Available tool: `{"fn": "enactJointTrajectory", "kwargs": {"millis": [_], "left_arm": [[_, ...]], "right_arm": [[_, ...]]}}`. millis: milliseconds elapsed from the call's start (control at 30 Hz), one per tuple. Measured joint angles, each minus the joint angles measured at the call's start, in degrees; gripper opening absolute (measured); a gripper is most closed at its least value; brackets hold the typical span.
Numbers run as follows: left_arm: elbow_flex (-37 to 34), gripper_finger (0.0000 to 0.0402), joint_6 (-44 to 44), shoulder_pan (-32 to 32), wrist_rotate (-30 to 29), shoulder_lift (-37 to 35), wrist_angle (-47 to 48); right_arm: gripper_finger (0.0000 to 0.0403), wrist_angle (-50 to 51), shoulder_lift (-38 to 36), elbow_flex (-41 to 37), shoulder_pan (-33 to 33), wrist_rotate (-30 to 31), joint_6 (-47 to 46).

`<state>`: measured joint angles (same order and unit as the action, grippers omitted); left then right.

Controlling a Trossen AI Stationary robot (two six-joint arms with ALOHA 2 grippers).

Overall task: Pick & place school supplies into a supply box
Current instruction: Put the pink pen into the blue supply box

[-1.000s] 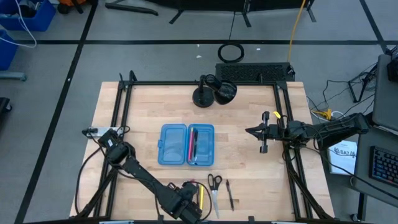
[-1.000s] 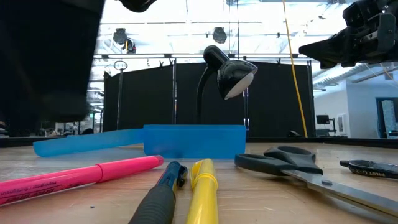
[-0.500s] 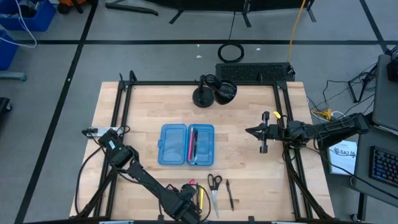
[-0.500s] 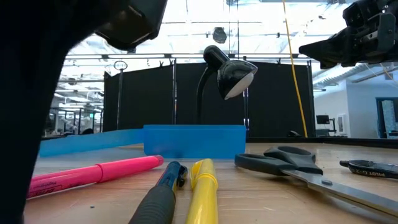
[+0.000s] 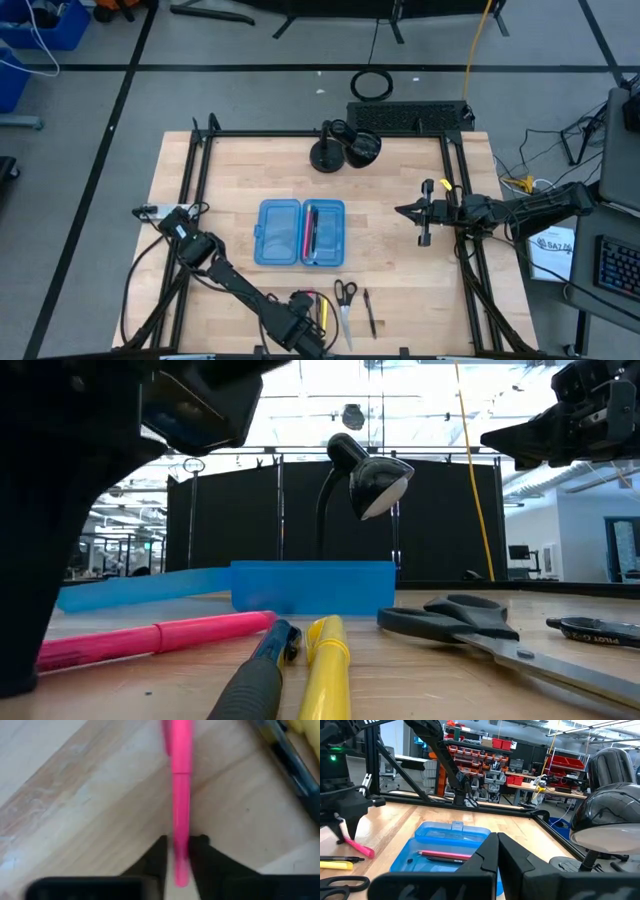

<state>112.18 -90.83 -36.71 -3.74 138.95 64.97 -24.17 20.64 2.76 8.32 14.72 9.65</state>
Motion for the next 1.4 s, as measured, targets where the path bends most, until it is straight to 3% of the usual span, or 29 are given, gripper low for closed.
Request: {"fn": "enactJointTrajectory", "kwargs": {"millis": [100, 367, 467, 633, 800, 900, 1167, 1400], "left_arm": [[-0.1, 0.0019, -2.0, 0.5, -0.4, -0.5, -0.9], [2.9, 0.0018, -5.5, 0.0, -5.4, -0.5, -0.3], [4.0, 0.0018, -7.8, -0.9, -10.7, -1.0, 1.1], [5.2, 0.0018, -13.4, -2.5, -25.1, -5.1, 2.1], [5.0, 0.0018, -22.2, -0.7, -35.2, -7.1, 2.7], [5.2, 0.0018, -24.9, 2.8, -31.8, -8.7, 2.4], [5.2, 0.0018, -12.3, 15.5, -23.4, -8.6, 2.8], [5.2, 0.0018, -7.1, 22.8, -21.2, -8.5, 4.6]], "right_arm": [[0.0000, 0.0, 0.0, 0.0, 0.0, 0.0, 0.0], [0.0000, 0.0, 0.0, 0.0, 0.0, 0.0, 0.0], [0.0000, 0.0, 0.0, 0.0, 0.0, 0.0, 0.0], [0.0000, 0.2, 0.0, 0.0, 0.0, 0.0, -0.2], [0.0000, 0.0, 0.0, 0.0, 0.0, 0.0, -0.2], [0.0000, 0.0, 0.0, 0.0, 0.0, 0.0, -0.2], [0.0000, -0.4, 0.0, 0.0, 0.0, 0.0, -0.1], [0.0000, 0.3, 0.0, 0.0, 0.0, 0.0, 0.1]]}}
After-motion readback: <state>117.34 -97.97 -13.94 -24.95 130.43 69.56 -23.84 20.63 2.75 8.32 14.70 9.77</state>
